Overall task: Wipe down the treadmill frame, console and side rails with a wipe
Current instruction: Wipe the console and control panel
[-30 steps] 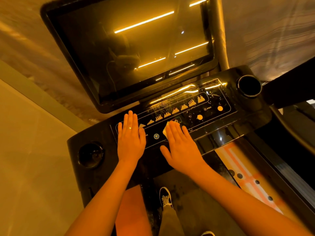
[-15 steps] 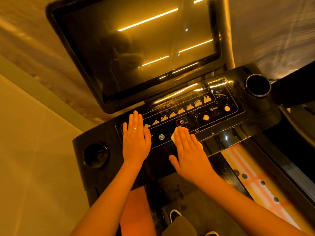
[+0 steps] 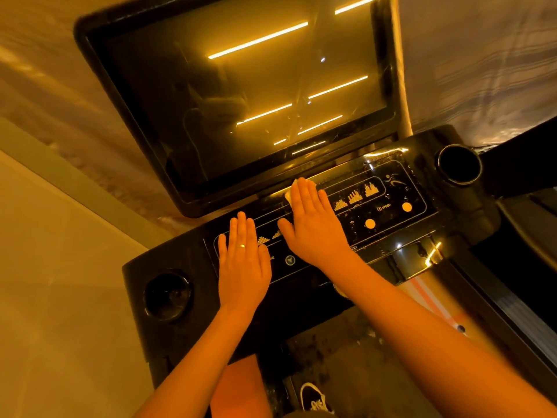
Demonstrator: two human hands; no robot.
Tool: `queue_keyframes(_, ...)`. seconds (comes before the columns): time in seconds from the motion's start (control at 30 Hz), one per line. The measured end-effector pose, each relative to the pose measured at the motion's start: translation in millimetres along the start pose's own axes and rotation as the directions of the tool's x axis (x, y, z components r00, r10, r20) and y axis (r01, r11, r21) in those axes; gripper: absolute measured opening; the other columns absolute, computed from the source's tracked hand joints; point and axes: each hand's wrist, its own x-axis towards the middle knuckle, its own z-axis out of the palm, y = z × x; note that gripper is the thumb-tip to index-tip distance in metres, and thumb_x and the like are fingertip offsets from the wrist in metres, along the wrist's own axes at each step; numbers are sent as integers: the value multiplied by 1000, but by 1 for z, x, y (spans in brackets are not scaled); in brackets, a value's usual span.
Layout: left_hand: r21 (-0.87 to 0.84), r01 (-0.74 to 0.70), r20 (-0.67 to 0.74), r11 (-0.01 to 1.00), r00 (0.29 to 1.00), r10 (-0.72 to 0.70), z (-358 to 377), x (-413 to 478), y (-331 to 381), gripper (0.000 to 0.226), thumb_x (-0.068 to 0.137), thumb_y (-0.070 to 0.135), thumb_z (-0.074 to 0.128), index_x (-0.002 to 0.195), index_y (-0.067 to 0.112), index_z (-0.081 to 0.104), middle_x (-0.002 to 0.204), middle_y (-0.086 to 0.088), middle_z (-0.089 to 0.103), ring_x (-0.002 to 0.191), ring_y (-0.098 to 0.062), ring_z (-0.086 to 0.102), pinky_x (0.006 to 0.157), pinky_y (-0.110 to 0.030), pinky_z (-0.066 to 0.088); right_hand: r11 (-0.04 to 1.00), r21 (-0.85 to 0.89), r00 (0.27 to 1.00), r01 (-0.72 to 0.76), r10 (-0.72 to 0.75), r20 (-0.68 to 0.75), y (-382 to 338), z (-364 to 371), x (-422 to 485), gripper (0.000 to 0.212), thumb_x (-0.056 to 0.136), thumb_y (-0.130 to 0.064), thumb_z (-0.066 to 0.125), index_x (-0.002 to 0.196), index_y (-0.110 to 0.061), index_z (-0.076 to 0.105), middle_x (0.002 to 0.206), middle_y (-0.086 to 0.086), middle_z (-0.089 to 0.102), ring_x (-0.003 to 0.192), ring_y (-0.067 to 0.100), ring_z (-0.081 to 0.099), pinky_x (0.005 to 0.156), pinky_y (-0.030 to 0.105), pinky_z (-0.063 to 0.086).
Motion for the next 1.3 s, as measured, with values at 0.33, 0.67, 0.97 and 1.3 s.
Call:
queue_keyframes(0.33, -189, 94, 9, 978, 996, -94, -3, 12, 47, 60, 103, 44, 11, 158, 20, 6, 167, 1, 0, 154, -14, -5, 125, -41, -3, 998, -40, 993, 44, -39, 108, 15, 9, -77, 75, 104, -54, 21, 157, -10, -9, 163, 11, -17, 150, 26, -19, 117, 37, -16)
queue_keyframes(0.67, -69, 155, -44, 986, 986, -158, 8, 11, 57, 56, 108, 38, 20, 160, 17, 13, 168, -2, 6, 155, -18, 1, 126, -48, 4, 983, -53, 965, 177, -163, 204, 41, 2, -116, 75, 104, -52, 20, 157, -8, -7, 164, 12, -13, 152, 28, -14, 120, 40, -11)
queue_keyframes(0.97, -75, 169, -92, 983, 980, -176, 10, 11, 59, 55, 109, 35, 29, 160, 16, 18, 168, -2, 11, 155, -17, 4, 125, -43, 1, 954, -90, 943, 286, -264, 201, 54, -10, -78, 75, 96, -51, -4, 159, -9, 1, 166, 10, -4, 153, 24, -5, 120, 39, -9)
queue_keyframes(1.3, -71, 158, -84, 985, 983, -164, 10, 11, 57, 58, 106, 39, 22, 160, 16, 17, 168, -2, 9, 155, -17, 3, 125, -43, 0, 957, 9, 935, 291, -287, 207, 48, -17, -81, 68, 104, -49, 17, 159, -12, 3, 167, 10, -2, 153, 22, -7, 121, 36, -8)
